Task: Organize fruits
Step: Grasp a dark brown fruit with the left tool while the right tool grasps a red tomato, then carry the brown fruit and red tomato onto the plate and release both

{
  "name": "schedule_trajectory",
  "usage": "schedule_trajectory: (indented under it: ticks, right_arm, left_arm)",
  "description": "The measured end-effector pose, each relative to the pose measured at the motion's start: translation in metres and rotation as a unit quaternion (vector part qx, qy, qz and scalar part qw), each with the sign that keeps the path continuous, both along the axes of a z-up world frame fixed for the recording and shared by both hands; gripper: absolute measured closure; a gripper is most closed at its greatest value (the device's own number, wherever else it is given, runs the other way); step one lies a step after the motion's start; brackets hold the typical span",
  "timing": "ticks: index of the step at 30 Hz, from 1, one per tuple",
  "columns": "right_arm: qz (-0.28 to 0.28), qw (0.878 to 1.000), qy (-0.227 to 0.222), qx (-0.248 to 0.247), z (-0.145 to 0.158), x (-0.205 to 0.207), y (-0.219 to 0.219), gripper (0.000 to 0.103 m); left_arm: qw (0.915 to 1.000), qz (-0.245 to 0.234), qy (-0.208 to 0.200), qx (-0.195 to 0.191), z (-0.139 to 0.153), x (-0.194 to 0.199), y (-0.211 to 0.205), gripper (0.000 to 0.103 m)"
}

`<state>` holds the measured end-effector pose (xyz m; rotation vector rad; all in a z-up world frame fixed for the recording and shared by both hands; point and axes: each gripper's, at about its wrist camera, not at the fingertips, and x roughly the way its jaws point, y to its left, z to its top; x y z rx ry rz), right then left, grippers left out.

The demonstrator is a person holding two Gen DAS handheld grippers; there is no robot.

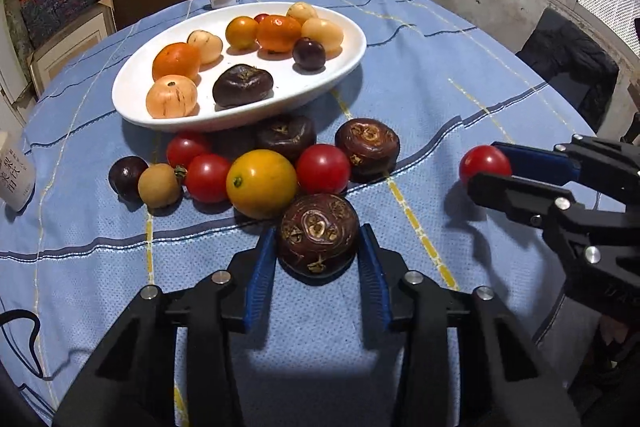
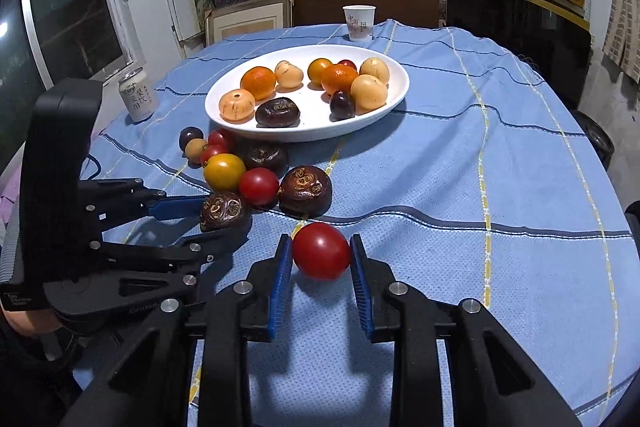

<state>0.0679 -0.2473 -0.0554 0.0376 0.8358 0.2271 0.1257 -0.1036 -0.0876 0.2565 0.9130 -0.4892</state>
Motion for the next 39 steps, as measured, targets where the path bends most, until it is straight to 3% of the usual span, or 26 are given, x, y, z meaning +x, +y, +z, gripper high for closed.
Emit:
schedule_trajectory:
  ticks: [15,28,39]
  right_arm:
    - [0.005,1.000,-0.023,0.004,0.017,0.004,-0.001,0.074]
    - [0.023,0.997,-0.079,-0.012,0.067,0.048,0.015,0.074]
    - [0.019,0.995,-0.101,-0.018,0.094,0.097,0.027,0.074]
  left_arm:
    - [0.9971,0.028,-0.056,-0.043,0.049,-0.016,0.043,0.062]
    - [0.9925,0.080,-0.079,-0.048,0.082,0.039,0.078,0.062]
    - [0.9892,0.103,-0.091,-0.049,0.102,0.086,0.079,0.062]
